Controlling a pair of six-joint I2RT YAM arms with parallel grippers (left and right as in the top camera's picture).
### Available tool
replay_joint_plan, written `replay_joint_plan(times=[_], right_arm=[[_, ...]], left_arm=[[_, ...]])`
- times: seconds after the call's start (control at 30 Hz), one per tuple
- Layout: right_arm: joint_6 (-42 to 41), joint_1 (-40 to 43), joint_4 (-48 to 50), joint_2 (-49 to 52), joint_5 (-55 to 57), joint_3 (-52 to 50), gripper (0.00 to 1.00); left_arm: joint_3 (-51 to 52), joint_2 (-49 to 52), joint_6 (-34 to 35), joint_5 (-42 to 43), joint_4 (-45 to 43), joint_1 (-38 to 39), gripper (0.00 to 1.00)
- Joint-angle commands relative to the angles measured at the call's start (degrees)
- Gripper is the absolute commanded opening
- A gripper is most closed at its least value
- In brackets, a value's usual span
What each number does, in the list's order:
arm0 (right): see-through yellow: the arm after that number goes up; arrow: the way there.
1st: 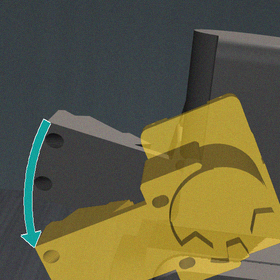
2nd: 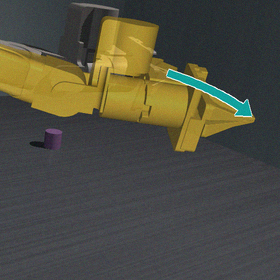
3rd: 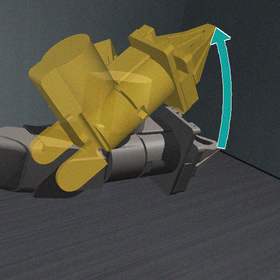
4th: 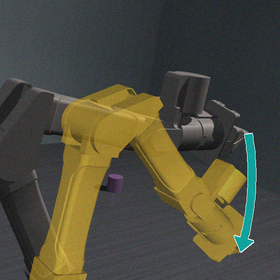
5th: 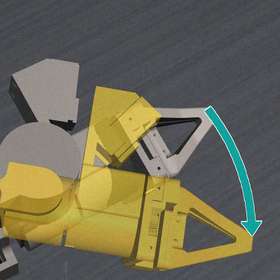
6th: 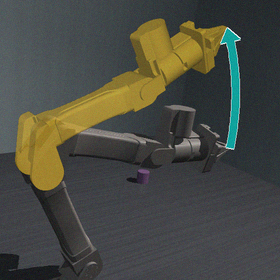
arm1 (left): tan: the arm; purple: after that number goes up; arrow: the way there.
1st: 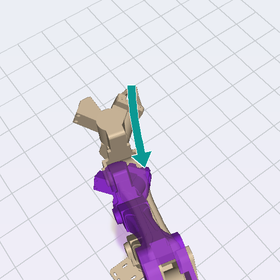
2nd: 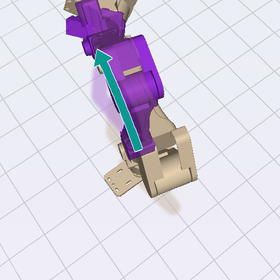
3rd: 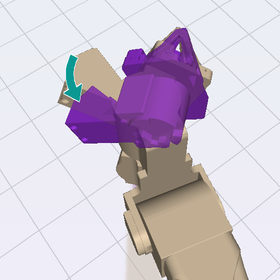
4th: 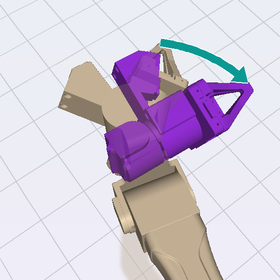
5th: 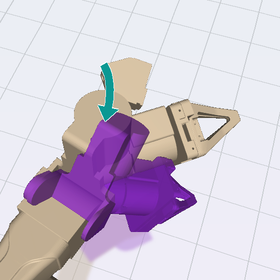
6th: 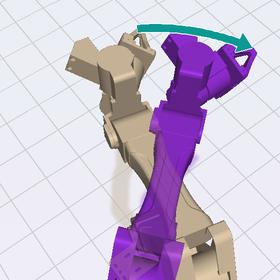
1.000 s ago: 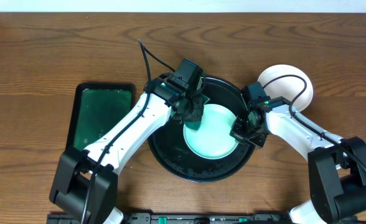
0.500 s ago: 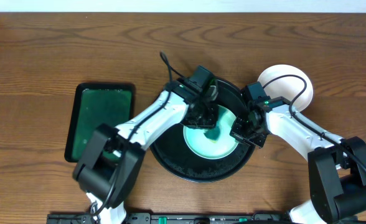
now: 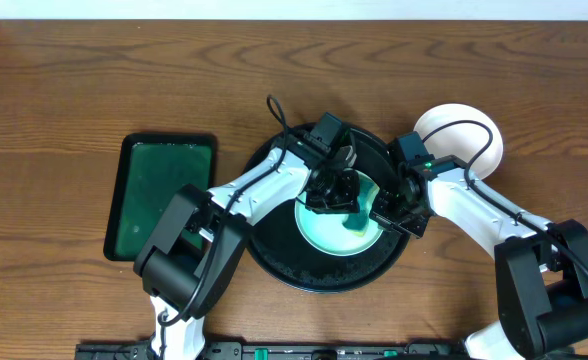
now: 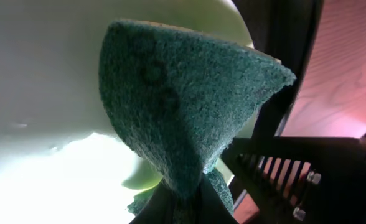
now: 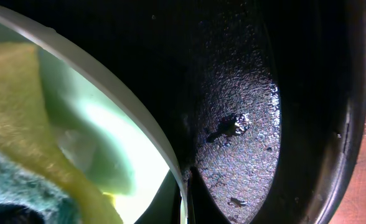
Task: Clean dirty plates on tray and stack at the side
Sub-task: 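Scrub the pale plate with the sponge while right gripper holds its rim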
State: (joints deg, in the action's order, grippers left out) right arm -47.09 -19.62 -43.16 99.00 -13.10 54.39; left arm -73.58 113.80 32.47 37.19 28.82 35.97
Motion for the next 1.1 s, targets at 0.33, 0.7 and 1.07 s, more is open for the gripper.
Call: replay_joint_plan(times=[0.33, 0.7, 1.07], right_arm=[[0.04, 1.2, -1.44, 1.4, 4.44, -0.46, 0.01], [0.48, 1.2, -1.4, 1.4, 4.46, -0.46, 0.01], [0.9, 1.2, -1.44, 1.4, 4.5, -0.46, 0.01]], left_arm=[[2.21, 2.58, 3.32, -6.6, 4.52, -2.19, 0.07], [2.21, 2.58, -2.47, -18.88, 14.56, -6.8, 0.07], [-3.04, 2.54, -3.37, -31.1, 13.62, -6.78, 0.07]])
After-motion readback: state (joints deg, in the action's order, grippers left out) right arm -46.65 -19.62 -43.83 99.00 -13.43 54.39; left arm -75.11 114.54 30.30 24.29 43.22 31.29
